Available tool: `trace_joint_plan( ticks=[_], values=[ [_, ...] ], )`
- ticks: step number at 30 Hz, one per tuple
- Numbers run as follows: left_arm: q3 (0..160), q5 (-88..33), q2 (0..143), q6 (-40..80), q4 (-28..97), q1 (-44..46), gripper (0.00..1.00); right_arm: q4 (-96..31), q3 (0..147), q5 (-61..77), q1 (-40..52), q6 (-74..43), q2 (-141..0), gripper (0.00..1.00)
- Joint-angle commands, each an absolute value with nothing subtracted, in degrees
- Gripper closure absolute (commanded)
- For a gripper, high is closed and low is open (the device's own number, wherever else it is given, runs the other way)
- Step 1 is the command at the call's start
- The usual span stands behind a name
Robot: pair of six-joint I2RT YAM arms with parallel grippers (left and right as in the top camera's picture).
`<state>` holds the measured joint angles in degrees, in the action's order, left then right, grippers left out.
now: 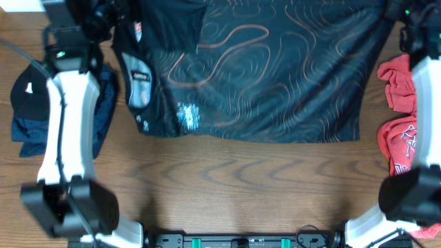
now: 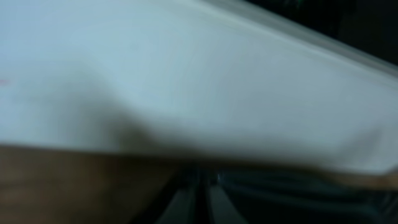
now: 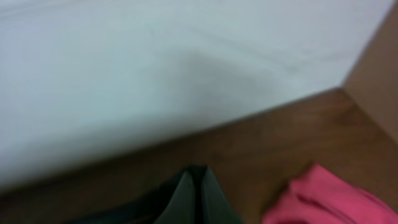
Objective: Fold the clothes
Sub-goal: 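Lift the jersey with both grippers and swing it up to flatten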
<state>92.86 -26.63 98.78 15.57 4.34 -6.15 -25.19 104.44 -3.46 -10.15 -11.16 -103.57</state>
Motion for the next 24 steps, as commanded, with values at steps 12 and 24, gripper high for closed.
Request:
trace_joint_plan(
  ticks=[12,24],
  values=[
    [107.31,-26.37,104.29,29.45,-19.11,-10.00,0.94,-10.41,117.89,-5.98,-12.03,-15.64,-106.41,0.99],
    [116.92,-42.19,103.72,19.66,32.40,-10.15,0.94,-43.40,123.09,-16.32,-12.95,-9.54,-106.41,0.99]
  ],
)
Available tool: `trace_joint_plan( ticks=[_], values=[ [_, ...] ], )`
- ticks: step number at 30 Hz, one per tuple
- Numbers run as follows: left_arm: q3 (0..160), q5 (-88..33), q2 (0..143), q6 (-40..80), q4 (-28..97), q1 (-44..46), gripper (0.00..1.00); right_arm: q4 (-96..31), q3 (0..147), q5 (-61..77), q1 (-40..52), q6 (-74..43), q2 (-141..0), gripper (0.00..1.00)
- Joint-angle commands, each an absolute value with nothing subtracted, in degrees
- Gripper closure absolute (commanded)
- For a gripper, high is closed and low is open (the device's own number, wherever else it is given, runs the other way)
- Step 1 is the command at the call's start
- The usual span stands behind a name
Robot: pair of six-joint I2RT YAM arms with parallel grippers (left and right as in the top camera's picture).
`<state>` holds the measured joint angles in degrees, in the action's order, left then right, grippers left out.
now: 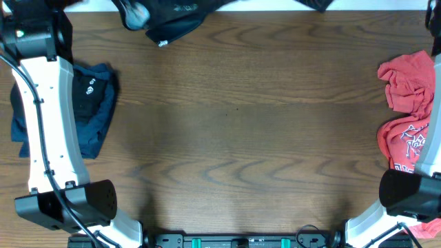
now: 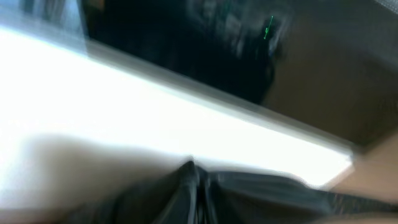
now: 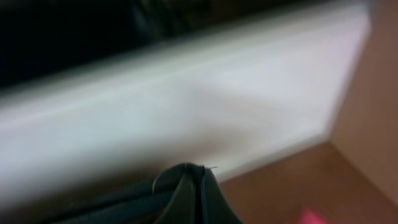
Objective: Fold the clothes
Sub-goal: 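Lift the jersey with both grippers and swing it up to flatten, then lay the jersey flat on the table with both grippers and release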
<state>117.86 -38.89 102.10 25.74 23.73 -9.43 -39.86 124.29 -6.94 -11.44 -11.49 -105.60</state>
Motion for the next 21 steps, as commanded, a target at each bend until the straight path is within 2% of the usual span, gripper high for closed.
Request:
trace_joint_plan(
  ticks=[1,4,7,14,21],
  values=[
    [116.49,-42.17,103.72,16.73,38.28,-10.13,0.94,-46.57,122.41,-18.39,-12.97,-9.54,-106.43,0.99],
    [114.48,-41.91,103.74,9.06,56.14,-9.58,0.94,-53.69,119.74,-23.49,-13.17,-9.54,-106.43,0.99],
    [111.02,-40.93,103.72,4.10,67.42,-8.62,0.94,-59.44,116.20,-23.14,-13.56,-9.56,-106.43,0.99],
    [99.94,-40.93,103.72,-3.86,80.03,-6.11,0.94,-73.60,106.37,-18.20,-13.54,-9.82,-106.41,0.99],
    [85.58,-40.91,103.70,-10.52,86.39,-4.03,0.94,-80.16,94.63,-18.13,-13.67,-12.67,-106.41,0.99]
  ],
)
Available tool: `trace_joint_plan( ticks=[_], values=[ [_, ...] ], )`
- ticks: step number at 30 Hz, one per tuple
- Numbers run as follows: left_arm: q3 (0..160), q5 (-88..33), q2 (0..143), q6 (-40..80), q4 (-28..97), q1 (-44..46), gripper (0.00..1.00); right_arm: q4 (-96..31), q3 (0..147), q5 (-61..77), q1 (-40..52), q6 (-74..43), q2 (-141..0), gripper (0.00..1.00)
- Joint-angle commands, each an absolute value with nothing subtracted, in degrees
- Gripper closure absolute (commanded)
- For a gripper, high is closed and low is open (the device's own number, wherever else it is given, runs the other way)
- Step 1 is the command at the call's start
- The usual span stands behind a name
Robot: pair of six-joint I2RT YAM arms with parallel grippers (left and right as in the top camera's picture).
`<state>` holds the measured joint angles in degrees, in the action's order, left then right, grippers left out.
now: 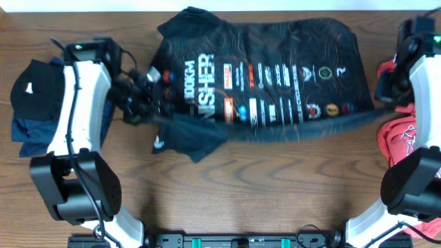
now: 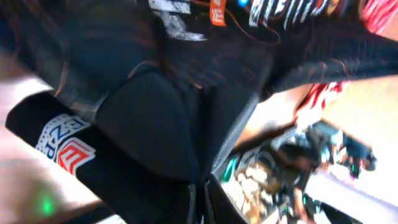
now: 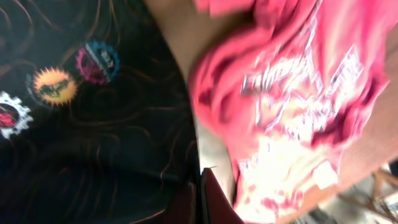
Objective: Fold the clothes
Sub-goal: 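Lay the jersey flat on the table with both grippers and release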
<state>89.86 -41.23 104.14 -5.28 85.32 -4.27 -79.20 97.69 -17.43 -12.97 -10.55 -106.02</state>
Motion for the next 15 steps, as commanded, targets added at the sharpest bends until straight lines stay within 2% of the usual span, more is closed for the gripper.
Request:
trace_joint_plan(
  ticks=[1,10,15],
  values=[
    [83.48,-40.84,103.70,-10.52,86.30,-4.03,0.94,-80.58,92.86,-17.87,-13.72,-13.37,-106.41,0.99],
    [67.44,-34.35,100.62,-10.57,80.64,-4.10,0.94,-78.70,80.51,-15.86,-14.37,-16.34,-106.34,0.99],
    [62.59,-29.32,93.89,-4.62,77.58,-4.10,0.94,-78.63,78.00,-15.84,-15.40,-18.28,-105.43,0.99]
  ],
)
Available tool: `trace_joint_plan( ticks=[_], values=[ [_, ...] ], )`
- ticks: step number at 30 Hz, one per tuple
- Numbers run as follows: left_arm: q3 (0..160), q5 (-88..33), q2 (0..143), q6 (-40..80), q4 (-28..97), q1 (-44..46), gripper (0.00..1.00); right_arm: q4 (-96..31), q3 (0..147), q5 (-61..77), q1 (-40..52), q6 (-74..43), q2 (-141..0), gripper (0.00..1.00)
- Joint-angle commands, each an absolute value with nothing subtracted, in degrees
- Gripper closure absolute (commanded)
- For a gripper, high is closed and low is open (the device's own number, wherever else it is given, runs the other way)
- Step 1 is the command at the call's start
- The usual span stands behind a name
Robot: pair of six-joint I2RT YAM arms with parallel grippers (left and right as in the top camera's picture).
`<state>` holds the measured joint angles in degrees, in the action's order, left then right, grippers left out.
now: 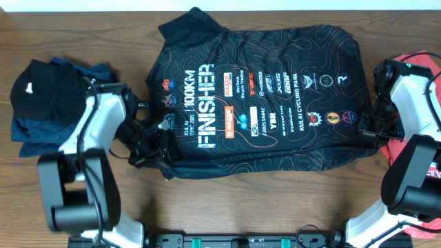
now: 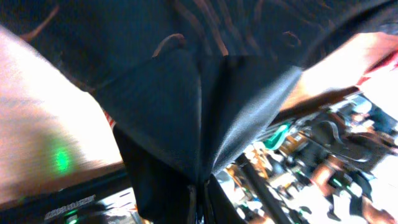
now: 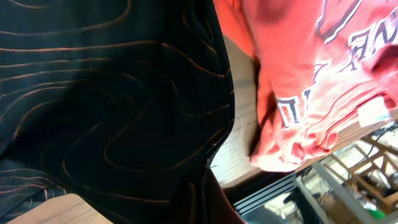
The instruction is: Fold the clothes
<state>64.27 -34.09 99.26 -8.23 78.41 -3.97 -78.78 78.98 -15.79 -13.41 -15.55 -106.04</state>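
A black cycling jersey printed "100KM FINISHER" lies spread across the table, print up, collar to the left. My left gripper is shut on its near left corner, the cloth bunched between the fingers. My right gripper is shut on the near right corner of the jersey, low over the wood. Both near corners look slightly lifted and rumpled.
A pile of dark blue and black clothes sits at the left edge behind my left arm. A red shirt lies crumpled at the right edge, right next to my right gripper, also seen as red cloth.
Both grippers have come nearer with the jersey's near corners. The folded-under left corner is now pulled out and the jersey lies flatter and wider.
First the jersey lay inside out, pattern side up, both grippers at its far edge. Then it was lifted off the table toward the back, leaving bare wood. Then it was back on the table print up with a rumpled left corner, and now lies spread out.
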Motion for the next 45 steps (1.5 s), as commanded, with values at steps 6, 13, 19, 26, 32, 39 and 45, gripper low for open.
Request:
trace_joint_plan(
  ticks=[6,13,19,26,32,39,45],
  values=[
    [59.31,-27.33,83.81,-0.97,76.60,-4.12,0.94,-78.06,77.19,-15.84,-16.47,-18.46,-100.31,0.99],
    [59.27,-27.31,76.34,3.62,68.95,-4.51,0.94,-72.60,77.17,-14.96,-17.02,-18.11,-95.68,0.99],
    [59.24,-27.35,76.93,9.56,58.89,-4.95,0.94,-67.68,75.92,-11.16,-16.82,-17.12,-96.44,0.99],
    [59.24,-27.35,79.53,11.57,48.12,-4.95,0.94,-60.16,75.57,-10.20,-16.82,-17.10,-96.68,0.99],
    [59.24,-27.42,83.31,11.75,41.21,-4.95,0.94,-52.86,75.22,-5.76,-16.80,-17.10,-96.77,0.99],
    [59.24,-28.05,88.71,11.77,33.76,-4.95,0.94,-44.38,71.02,-5.72,-16.25,-17.10,-96.77,0.99],
    [59.24,-28.01,91.64,12.80,25.56,-3.97,0.94,-33.21,63.70,-5.52,-15.51,-17.10,-96.77,0.99]
  ],
)
